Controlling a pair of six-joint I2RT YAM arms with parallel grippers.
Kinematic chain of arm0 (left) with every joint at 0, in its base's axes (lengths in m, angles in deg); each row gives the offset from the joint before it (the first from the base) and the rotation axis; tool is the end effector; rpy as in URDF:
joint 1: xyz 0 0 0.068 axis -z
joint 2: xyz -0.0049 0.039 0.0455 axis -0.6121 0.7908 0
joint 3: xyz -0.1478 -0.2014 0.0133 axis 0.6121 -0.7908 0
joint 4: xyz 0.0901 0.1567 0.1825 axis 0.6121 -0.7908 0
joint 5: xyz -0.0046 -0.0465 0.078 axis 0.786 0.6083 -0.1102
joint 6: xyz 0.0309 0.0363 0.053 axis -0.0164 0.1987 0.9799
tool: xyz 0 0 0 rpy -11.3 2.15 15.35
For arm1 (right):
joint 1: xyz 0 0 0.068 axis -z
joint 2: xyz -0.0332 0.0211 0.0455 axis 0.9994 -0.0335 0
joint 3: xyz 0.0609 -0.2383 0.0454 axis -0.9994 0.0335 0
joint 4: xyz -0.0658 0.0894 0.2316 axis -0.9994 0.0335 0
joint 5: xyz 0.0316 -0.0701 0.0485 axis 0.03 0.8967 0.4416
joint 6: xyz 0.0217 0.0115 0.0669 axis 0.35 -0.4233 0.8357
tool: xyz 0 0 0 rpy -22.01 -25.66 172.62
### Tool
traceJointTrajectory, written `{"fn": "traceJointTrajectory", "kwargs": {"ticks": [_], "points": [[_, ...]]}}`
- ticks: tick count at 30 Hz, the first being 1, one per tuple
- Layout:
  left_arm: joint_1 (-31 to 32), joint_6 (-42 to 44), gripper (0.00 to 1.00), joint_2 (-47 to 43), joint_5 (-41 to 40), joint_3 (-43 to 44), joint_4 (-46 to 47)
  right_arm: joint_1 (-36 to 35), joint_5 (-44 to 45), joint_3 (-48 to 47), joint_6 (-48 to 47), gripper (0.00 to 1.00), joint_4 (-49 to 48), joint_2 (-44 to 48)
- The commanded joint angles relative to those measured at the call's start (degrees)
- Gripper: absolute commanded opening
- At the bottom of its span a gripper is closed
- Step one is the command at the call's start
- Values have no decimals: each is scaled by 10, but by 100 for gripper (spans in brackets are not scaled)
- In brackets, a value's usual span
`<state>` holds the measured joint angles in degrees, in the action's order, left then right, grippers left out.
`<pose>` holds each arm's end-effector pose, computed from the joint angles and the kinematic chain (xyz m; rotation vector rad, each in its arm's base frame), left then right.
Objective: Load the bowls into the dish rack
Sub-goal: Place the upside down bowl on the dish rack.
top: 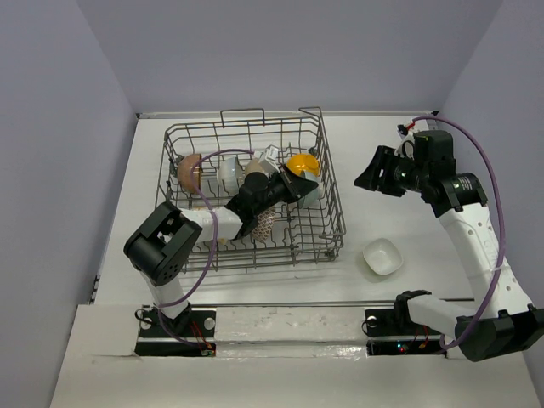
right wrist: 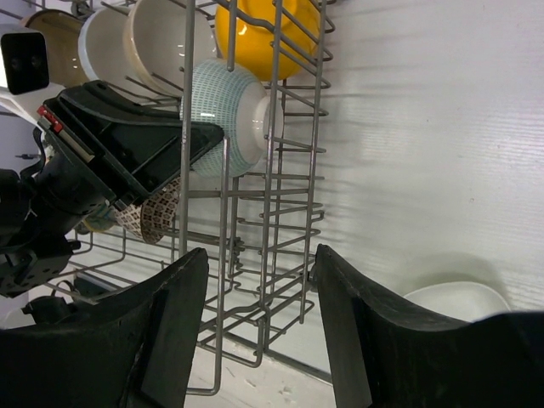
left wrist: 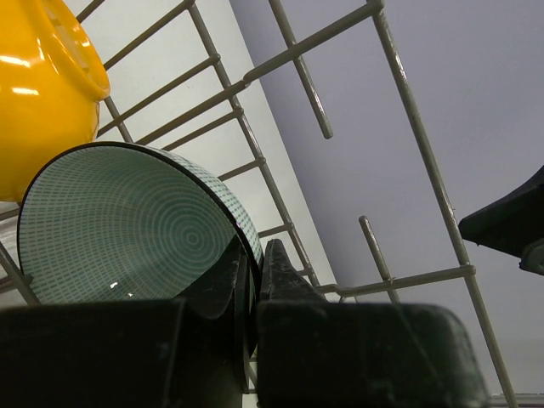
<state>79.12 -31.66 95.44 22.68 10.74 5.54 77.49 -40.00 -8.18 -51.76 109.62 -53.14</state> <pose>0.2792 -0.2638 0.2120 0.0166 1.6935 -1.4779 0.2340 0.0627 0.3515 0.0601 2.2856 0.6743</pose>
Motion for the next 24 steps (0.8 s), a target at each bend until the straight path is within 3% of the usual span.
{"fn": "traceJointTrajectory", "kwargs": {"ticks": [1, 16, 24], "points": [[0, -6, 0, -14, -7, -2, 82, -3, -4, 0, -7, 59, -30, 11], [1, 9, 3, -26, -42, 5, 10, -3, -19, 4, -12, 59, -38, 6], [4, 11, 3, -21, -44, 13, 1, -54, 19, -32, -15, 58, -24, -22]]}}
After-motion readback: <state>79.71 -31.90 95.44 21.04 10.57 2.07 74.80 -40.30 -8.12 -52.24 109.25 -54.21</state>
